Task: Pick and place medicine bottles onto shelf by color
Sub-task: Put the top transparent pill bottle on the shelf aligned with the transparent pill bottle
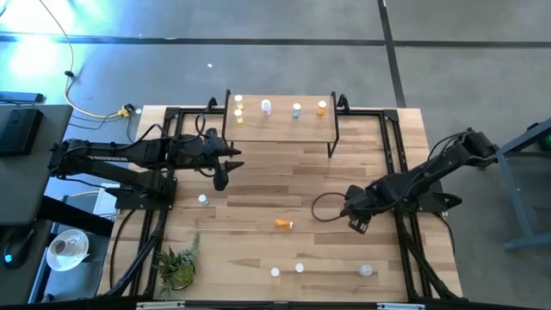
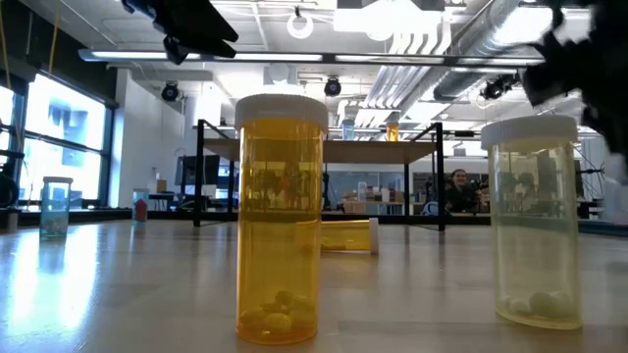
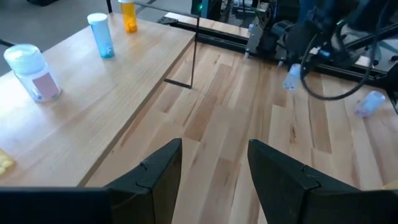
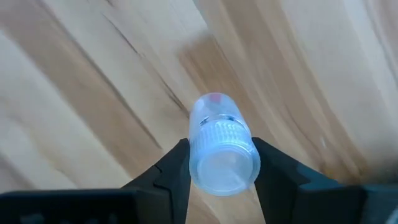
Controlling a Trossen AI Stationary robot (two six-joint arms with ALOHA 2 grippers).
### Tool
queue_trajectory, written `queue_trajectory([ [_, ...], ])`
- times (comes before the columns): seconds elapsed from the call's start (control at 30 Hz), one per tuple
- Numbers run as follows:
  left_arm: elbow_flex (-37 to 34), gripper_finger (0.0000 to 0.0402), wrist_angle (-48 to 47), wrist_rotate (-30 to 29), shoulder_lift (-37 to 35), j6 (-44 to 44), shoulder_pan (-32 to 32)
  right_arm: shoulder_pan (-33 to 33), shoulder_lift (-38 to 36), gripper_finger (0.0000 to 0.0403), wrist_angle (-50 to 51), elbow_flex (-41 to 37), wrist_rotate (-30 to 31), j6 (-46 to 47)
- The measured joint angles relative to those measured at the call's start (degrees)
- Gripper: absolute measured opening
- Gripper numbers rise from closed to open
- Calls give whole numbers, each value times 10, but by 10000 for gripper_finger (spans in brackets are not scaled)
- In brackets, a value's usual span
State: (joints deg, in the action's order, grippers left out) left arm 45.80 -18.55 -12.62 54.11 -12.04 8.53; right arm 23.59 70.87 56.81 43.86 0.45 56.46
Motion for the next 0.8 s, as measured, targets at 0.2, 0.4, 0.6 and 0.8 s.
queue_trajectory([
  [0.2,0,172,-26,0,0,-4,1,-48,0,129,-7,81,41,-61],
  [0.4,0,172,-55,0,0,-4,1,-114,4,128,-6,174,80,-141],
  [0.6,0,172,-60,0,0,8,1,-180,38,128,-3,273,84,-252],
  [0.8,0,172,-59,0,0,32,1,-228,102,128,34,377,79,-337],
])
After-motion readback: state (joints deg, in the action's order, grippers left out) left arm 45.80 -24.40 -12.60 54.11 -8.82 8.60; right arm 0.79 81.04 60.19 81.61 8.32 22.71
